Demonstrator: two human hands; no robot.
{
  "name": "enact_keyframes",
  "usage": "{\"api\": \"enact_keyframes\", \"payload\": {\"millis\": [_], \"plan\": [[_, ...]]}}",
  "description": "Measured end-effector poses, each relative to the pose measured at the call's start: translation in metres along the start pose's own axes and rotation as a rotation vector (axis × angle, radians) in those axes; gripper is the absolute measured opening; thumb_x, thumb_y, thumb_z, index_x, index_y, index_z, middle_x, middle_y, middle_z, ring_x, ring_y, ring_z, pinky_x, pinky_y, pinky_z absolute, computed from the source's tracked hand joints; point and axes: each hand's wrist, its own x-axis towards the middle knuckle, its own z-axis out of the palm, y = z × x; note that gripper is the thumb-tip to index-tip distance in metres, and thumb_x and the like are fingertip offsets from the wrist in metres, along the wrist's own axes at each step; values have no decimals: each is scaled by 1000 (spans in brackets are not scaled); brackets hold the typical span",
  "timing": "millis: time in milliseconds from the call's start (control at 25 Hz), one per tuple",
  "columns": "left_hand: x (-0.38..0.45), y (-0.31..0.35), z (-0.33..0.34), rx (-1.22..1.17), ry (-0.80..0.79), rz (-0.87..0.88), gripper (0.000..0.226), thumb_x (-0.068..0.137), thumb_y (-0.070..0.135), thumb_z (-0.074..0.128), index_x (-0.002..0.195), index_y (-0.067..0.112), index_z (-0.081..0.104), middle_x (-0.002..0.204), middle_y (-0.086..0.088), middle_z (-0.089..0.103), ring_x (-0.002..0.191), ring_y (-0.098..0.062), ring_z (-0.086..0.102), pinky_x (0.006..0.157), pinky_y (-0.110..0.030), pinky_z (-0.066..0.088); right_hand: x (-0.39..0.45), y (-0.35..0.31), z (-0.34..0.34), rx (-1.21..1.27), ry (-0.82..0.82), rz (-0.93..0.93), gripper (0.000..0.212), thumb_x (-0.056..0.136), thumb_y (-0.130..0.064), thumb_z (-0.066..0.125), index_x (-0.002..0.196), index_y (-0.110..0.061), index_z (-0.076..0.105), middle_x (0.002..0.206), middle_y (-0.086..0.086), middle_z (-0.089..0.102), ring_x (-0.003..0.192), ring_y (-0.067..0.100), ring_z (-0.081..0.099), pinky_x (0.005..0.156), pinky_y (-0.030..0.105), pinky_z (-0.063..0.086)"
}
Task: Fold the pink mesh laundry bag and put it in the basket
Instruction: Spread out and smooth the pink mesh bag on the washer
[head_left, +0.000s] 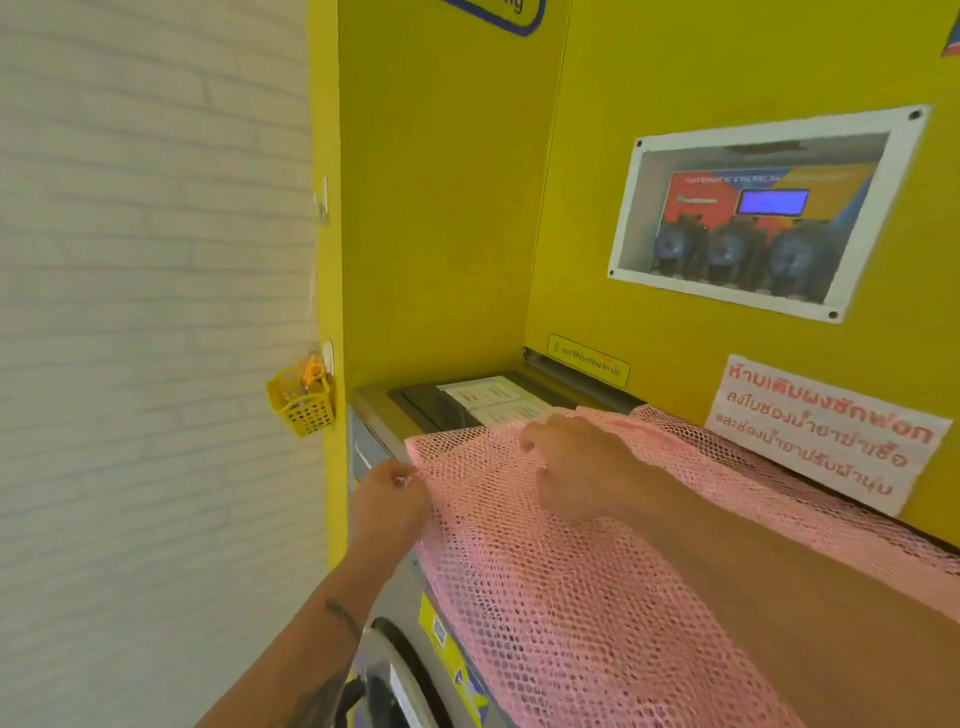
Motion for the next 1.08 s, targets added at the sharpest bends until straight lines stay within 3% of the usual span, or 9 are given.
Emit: {"api": "enact_keyframes", "payload": {"millis": [80, 200, 360, 480, 560, 680, 800, 880, 1080], "plan": [[15, -2, -2, 66, 94, 133, 13, 85, 14, 57, 90, 14, 68, 85, -6, 64, 75, -23, 57, 60, -29, 37, 44, -2, 12, -114, 15, 11, 59, 85, -18, 64, 141, -23, 46, 138, 7, 48, 126, 29, 42, 97, 48, 45], [37, 1, -3, 139, 161, 331, 6, 86, 12, 56, 88, 14, 61, 79, -2, 57, 72, -23, 52, 62, -32, 35, 100, 19, 33, -267, 7, 69, 56, 89, -28, 60, 142, -25, 44, 144, 12, 44, 132, 34, 36, 107, 56, 36], [63, 14, 1, 264, 86, 545, 10, 92, 18, 52, 89, 27, 52, 55, 8, 49, 52, -12, 49, 48, -30, 35, 138, 71, 41, -250, -54, 222, 44, 85, -35, 59, 128, -24, 55, 133, 11, 52, 126, 35, 44, 104, 57, 37], [83, 30, 15, 298, -27, 684, 11, 95, 18, 50, 95, 28, 55, 71, 4, 61, 59, -12, 52, 51, -32, 39, 151, 102, 29, -335, 93, 337, 39, 84, -37, 59, 120, -23, 59, 122, 9, 60, 114, 32, 53, 94, 51, 46], [98, 33, 26, 444, -164, 635, 19, 96, 21, 48, 111, 27, 58, 99, 0, 67, 79, -17, 59, 65, -33, 47, 154, 118, 23, -220, 118, 356, 41, 83, -33, 59, 123, -24, 57, 123, 9, 61, 110, 31, 57, 88, 45, 51], [111, 30, 29, 776, -339, 428, 37, 94, 32, 46, 130, 24, 54, 124, -5, 61, 108, -24, 58, 87, -34, 46, 147, 131, 29, 147, -11, 368, 63, 84, -19, 55, 144, -28, 39, 144, 13, 49, 124, 36, 52, 99, 47, 48], [103, 26, 32, 896, -247, 461, 37, 90, 42, 46, 117, 20, 57, 105, -2, 56, 97, -21, 54, 83, -35, 48, 135, 144, 43, 141, -79, 387, 72, 89, -22, 48, 155, -29, 20, 159, 11, 33, 140, 35, 37, 112, 52, 35], [91, 29, 36, 866, -214, 486, 29, 92, 35, 45, 115, 21, 56, 99, 0, 57, 88, -19, 53, 75, -34, 49, 130, 148, 49, 195, -105, 385, 76, 89, -20, 50, 156, -29, 15, 162, 11, 25, 145, 36, 29, 116, 55, 27], [79, 35, 25, 796, -345, 447, 42, 90, 13, 45, 131, 23, 45, 93, -5, 63, 78, -22, 58, 63, -32, 47, 113, 140, 43, -51, 123, 371, 71, 83, -27, 59, 149, -24, 33, 147, 13, 42, 132, 37, 43, 107, 54, 37]]}}
